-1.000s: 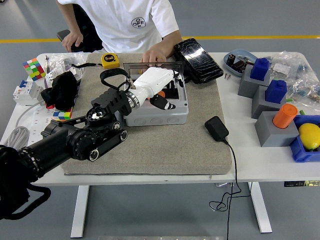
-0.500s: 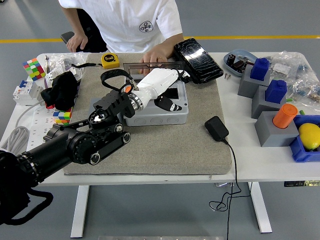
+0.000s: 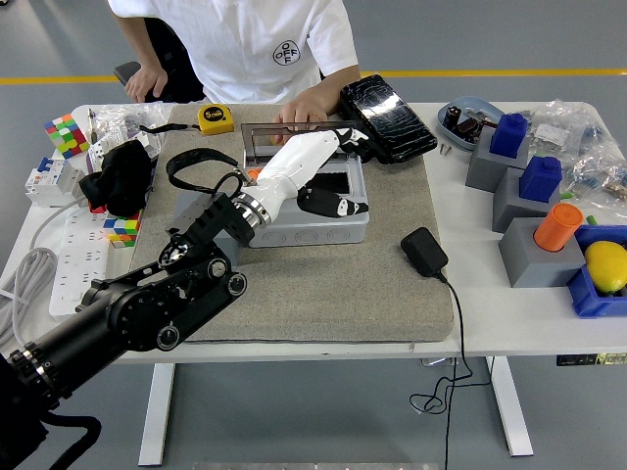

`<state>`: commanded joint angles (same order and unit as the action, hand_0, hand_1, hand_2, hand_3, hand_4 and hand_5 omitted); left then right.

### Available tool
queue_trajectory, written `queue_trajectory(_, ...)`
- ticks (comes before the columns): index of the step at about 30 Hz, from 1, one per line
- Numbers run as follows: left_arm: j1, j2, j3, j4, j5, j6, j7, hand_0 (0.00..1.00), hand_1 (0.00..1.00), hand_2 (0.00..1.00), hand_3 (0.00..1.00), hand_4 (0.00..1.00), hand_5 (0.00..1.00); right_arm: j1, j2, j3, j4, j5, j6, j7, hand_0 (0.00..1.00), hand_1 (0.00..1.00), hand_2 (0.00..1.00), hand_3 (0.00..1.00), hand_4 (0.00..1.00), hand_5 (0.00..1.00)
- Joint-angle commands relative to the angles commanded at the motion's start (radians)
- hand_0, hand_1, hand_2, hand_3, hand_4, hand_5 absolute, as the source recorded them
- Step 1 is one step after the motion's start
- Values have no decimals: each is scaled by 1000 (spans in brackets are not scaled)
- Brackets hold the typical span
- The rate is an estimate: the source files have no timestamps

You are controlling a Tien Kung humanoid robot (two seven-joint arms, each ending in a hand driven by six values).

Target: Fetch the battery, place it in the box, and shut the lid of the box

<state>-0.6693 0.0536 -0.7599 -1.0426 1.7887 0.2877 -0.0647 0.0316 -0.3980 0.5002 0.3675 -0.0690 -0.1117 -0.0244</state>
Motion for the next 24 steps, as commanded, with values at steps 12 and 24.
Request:
queue_trajectory(12, 144, 102, -120, -95, 20, -5, 15, 521, 644, 642, 710, 998, 206, 6, -3, 3, 1, -4, -1, 0, 544, 599, 584, 541, 909, 469)
queue_trajectory(24, 248, 152, -188, -161, 20, 5, 9, 514, 641, 640, 706, 998, 229, 2, -3, -4, 1, -3, 0, 0, 544, 599, 584, 541, 909, 469)
